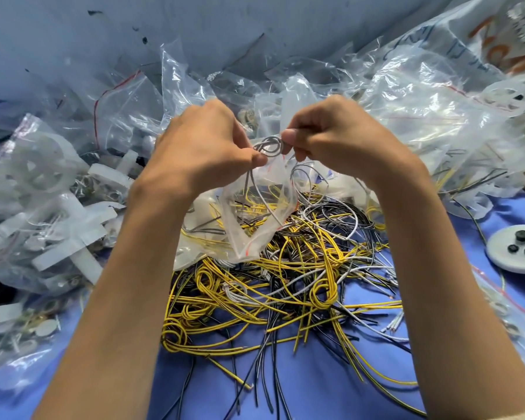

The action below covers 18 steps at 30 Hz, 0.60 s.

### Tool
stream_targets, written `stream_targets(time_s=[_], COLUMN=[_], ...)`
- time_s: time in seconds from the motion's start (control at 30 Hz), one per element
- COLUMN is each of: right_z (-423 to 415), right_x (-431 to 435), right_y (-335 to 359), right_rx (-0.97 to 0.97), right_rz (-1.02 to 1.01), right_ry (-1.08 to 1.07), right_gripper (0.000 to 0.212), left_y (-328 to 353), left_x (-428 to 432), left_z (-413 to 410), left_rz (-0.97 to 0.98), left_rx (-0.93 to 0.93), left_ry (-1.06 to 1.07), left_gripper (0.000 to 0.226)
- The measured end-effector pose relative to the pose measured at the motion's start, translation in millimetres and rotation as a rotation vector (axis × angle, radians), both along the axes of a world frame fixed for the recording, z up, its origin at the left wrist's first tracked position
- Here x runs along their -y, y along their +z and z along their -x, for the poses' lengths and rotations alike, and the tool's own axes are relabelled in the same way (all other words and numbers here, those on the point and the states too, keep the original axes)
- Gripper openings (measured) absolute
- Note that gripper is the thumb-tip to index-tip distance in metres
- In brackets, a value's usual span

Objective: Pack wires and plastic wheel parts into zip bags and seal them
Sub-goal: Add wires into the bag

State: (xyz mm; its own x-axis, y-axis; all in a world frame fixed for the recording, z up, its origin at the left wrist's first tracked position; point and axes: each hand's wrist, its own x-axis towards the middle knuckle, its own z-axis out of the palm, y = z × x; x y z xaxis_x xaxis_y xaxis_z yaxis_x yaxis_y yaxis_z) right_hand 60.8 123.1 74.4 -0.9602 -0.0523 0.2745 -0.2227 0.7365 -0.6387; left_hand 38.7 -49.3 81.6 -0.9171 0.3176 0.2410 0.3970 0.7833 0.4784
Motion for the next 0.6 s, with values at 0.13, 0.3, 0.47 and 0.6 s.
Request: stream_targets(time_s=[0.13,0.3,0.47,0.6], right_z=[4,1,-2,-9], right_x=[1,0,11,27], right_y=[-3,-2,5,17], right_rx=[-0.026,-0.089,0.047,0.149], right_rz=[-0.064,0.058,0.341,0.541], right_ry=[-0.134,-0.233,-0.178,-0.027], right_gripper=[0.026,0.024,0.034,0.034], left_y=[1,-1,-2,0], left_x=[0,0,-5,-8], left_z=[-1,0,0,-1], left_rz=[0.045,-0.064,-0.241,-0.252], left_rx=[-0.036,-0.009,0.014,0.044], left_ry=[-0.003,0.001,0.013,-0.013], left_gripper=[0.031,0.032,0.029,0.030])
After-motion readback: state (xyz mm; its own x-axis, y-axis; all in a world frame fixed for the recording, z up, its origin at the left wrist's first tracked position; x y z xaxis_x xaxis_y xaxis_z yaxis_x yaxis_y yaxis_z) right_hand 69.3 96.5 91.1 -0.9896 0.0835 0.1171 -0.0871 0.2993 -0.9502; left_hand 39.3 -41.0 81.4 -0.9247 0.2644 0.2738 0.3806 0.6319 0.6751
